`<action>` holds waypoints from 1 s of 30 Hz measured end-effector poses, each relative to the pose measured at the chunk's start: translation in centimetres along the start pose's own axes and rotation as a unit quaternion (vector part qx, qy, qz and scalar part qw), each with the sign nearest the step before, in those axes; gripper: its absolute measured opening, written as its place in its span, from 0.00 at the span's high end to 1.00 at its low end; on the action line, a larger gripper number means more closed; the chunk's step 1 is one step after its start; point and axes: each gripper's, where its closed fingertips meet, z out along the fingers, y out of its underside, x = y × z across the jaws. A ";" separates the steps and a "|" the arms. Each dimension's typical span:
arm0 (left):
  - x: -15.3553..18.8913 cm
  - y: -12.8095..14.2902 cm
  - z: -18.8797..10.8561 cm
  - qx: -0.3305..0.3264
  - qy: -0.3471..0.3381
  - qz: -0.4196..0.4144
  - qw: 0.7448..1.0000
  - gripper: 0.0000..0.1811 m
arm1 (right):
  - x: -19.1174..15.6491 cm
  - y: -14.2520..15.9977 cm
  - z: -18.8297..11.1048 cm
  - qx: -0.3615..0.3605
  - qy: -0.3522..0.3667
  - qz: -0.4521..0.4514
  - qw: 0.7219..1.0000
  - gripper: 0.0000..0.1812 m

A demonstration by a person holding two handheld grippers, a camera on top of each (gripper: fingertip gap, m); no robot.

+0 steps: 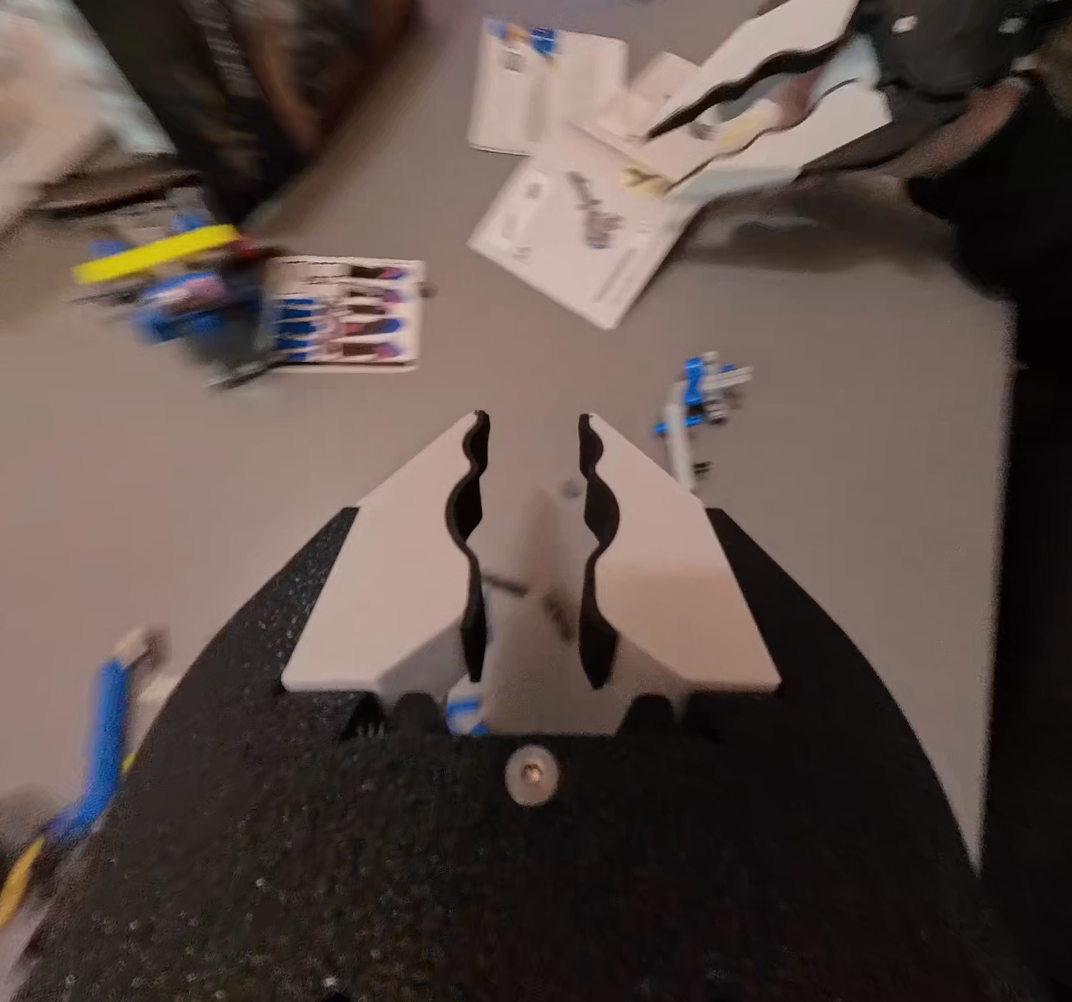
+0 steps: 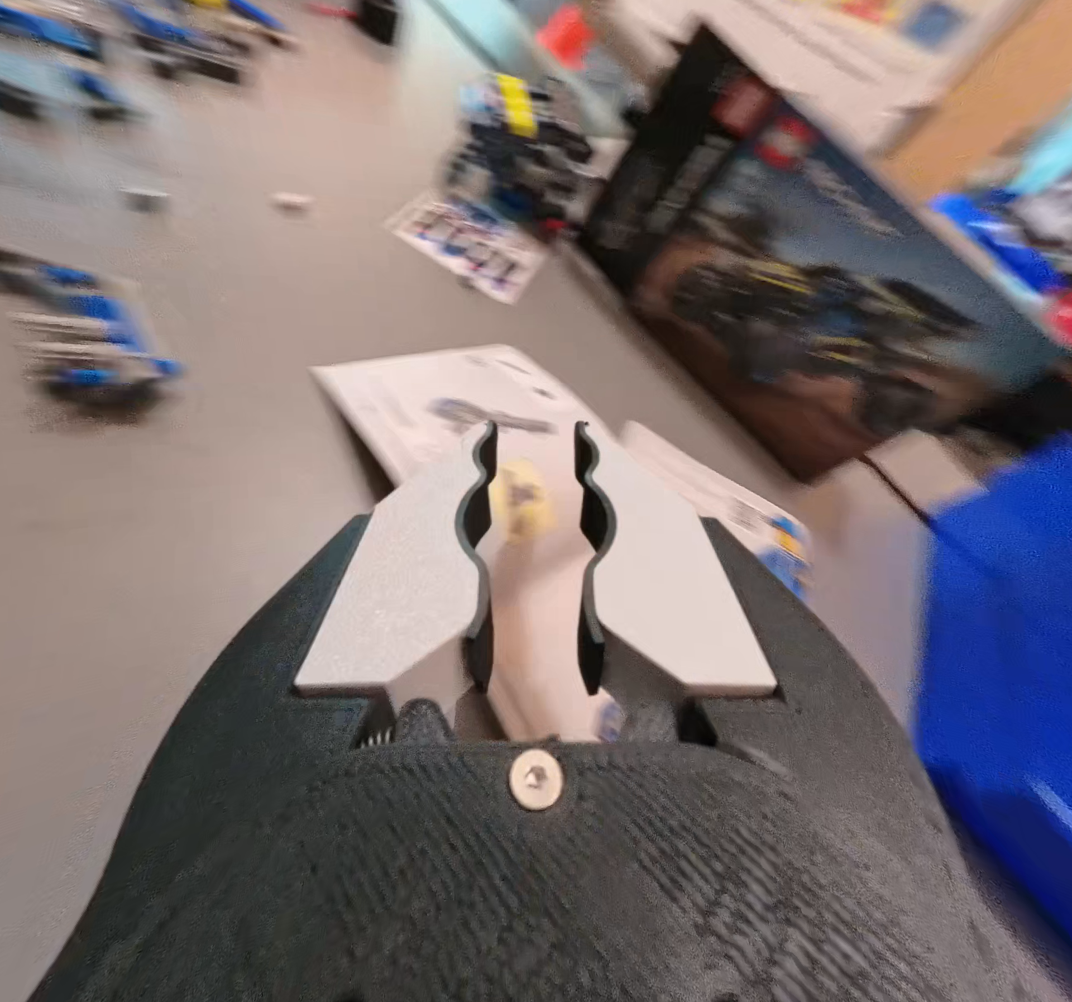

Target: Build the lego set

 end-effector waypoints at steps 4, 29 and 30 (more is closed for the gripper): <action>-5.9 3.8 -8.1 -0.007 -0.182 -0.012 0.983 0.84 | 4.6 3.0 -1.1 -0.050 0.136 -0.025 0.989 0.94; -16.4 15.5 -12.6 -0.218 -0.217 -0.092 0.947 0.90 | 3.5 4.7 0.0 -0.091 0.116 -0.048 0.988 1.00; -16.2 16.0 -12.9 -0.225 -0.206 -0.096 0.947 0.90 | 3.5 4.8 0.1 -0.092 0.117 -0.047 0.988 1.00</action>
